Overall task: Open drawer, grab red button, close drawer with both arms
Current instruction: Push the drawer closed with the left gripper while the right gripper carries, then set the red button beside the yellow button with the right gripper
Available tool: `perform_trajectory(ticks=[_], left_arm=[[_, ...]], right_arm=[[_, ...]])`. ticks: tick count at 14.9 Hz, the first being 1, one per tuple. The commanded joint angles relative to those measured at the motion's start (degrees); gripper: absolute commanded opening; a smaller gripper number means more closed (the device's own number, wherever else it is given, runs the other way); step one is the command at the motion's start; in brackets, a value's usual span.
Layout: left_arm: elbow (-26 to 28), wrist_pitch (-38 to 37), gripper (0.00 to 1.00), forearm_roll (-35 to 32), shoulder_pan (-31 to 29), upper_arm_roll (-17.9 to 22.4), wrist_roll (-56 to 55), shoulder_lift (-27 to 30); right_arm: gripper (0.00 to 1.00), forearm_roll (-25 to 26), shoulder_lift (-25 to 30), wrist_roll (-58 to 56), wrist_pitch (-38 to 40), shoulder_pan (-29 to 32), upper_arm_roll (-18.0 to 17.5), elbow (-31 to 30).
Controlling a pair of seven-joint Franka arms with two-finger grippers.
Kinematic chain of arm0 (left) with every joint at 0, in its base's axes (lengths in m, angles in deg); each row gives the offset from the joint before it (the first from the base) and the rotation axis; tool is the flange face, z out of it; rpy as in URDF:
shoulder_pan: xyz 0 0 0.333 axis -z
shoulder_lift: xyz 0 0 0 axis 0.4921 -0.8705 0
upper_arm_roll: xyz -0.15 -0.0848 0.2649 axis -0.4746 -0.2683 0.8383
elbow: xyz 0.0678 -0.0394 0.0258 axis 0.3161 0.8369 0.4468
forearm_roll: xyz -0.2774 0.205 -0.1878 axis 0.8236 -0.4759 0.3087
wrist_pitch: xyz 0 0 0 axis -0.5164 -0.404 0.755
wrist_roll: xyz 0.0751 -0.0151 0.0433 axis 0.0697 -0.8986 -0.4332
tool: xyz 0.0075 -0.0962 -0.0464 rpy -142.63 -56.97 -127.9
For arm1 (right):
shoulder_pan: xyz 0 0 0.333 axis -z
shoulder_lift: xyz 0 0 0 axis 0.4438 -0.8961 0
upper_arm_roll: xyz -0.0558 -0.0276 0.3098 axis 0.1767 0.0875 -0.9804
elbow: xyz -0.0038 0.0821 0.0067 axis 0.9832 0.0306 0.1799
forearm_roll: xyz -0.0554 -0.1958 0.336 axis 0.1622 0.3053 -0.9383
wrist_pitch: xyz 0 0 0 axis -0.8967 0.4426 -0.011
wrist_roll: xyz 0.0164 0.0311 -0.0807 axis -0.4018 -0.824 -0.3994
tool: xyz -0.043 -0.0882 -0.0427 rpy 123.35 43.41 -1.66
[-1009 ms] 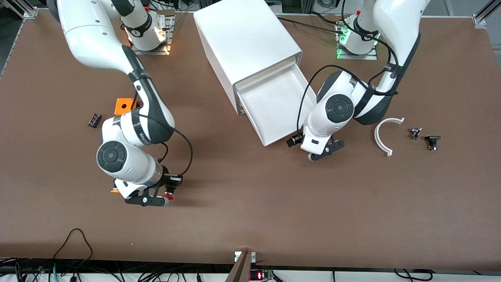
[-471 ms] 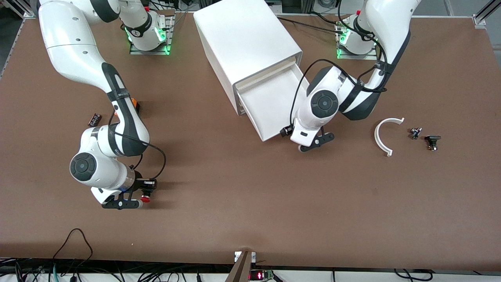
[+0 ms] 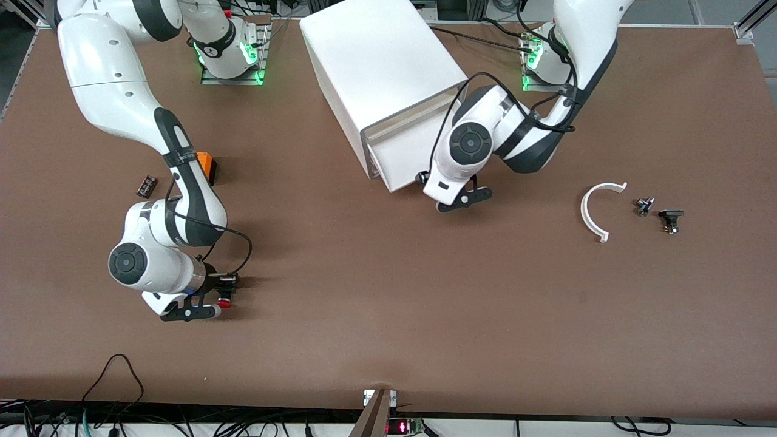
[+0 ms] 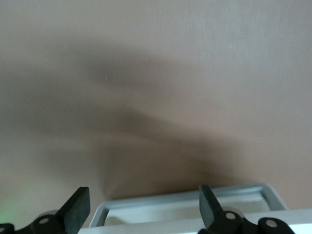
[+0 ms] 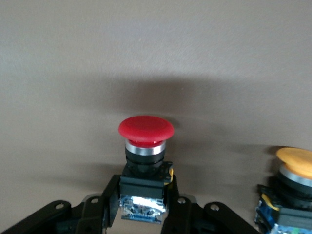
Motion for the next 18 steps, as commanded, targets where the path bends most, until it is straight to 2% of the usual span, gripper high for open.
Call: perform_trajectory(ticks=[1,2,4,8,12,14,18], left_arm=[[1.2,-2.2,0.99,3.1,0.0,-0.9,0.2,1.5],[1.2,-2.6,0.99,3.3,0.3,-0.9,0.2,1.4],[1.6,-2.6,0.99,3.7,0.1,-2.6,0.2,1.1],[2.9,-2.7,0.99,5.9,0.3,-3.5,0.2,1.0],[3.6,-2.6,0.99,5.9,1.6,-3.9,0.0,0.3],[3.6,-2.6,0.99,5.9,1.8,-4.1,0.0,0.3],[3.5,-2.7,0.99,6.8,1.8,-5.0,-0.1,0.2]], right_arm=[[0.00,-1.0,0.3,-2.4,-0.4,0.9,-0.9,-1.1],[0.17,-1.0,0.3,-2.4,-0.4,0.9,-0.8,-0.8],[1.00,-1.0,0.5,-2.3,-0.4,0.9,-0.8,-0.7],[1.00,-1.1,2.0,-2.1,-0.2,2.9,-0.9,0.2],[1.00,-0.9,6.7,-2.4,0.7,4.5,-0.4,-0.7],[1.00,-0.1,9.6,-2.2,4.1,4.6,0.5,-1.3],[1.00,0.1,19.0,-2.7,6.8,4.6,2.6,-8.6]])
